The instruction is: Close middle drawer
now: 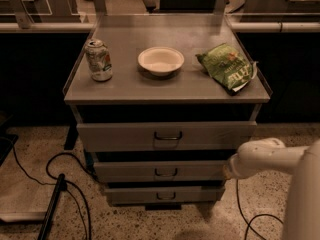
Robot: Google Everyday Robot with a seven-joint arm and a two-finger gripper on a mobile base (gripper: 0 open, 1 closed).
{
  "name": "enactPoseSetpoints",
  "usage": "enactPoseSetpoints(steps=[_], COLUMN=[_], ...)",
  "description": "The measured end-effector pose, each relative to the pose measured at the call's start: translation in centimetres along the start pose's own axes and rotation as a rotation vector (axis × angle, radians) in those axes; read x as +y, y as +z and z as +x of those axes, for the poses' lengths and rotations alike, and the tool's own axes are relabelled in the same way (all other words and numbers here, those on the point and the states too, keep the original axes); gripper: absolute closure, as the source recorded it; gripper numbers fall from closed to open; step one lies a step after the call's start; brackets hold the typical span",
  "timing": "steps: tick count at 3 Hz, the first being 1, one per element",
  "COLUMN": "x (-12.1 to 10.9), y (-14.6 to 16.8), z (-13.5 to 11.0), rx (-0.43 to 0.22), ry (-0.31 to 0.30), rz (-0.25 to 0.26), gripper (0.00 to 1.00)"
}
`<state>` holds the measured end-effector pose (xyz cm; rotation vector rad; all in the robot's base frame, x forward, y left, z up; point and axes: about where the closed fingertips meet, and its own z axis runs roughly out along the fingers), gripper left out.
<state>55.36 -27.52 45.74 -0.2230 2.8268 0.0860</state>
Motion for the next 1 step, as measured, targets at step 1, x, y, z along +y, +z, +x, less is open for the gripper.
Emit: enactPoseSetpoints(steps=[1], x=[-2.13], y=[-0.68], z=[3.21], rx=[0.071], ry=[-0.01], rz=[0.007], gripper=[0.82])
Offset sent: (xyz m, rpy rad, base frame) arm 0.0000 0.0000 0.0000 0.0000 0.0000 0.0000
